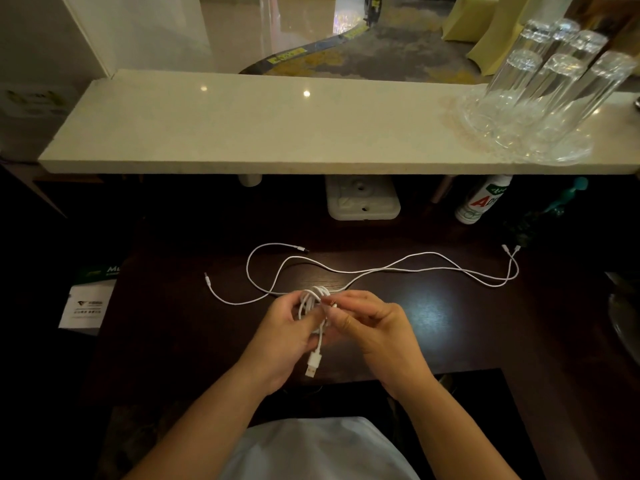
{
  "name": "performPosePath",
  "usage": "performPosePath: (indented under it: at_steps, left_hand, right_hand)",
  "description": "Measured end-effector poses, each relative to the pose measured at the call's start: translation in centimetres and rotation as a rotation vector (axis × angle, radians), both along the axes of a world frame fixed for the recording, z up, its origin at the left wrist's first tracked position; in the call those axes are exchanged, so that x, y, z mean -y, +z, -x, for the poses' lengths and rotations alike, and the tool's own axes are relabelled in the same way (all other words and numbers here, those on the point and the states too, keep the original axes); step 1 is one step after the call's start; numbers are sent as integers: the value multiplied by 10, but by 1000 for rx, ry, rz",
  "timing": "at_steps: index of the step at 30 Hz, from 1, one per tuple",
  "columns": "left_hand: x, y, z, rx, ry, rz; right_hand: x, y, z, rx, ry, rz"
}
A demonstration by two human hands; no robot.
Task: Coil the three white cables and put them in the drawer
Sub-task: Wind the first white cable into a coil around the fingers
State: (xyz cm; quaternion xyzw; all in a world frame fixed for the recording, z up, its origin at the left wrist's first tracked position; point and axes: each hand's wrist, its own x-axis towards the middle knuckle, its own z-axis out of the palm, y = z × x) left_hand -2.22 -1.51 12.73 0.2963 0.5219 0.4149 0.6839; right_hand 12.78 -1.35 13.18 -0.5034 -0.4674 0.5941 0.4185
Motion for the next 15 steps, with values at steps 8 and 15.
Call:
performPosePath:
  at_steps: [8,15]
  left_hand:
    - [2,2,3,-104,-27,-10]
    - [-2,1,10,-235,-127,13]
  right_hand:
    - [1,0,5,-36,108,-20]
    - [-1,1,-2,-24,271,-6]
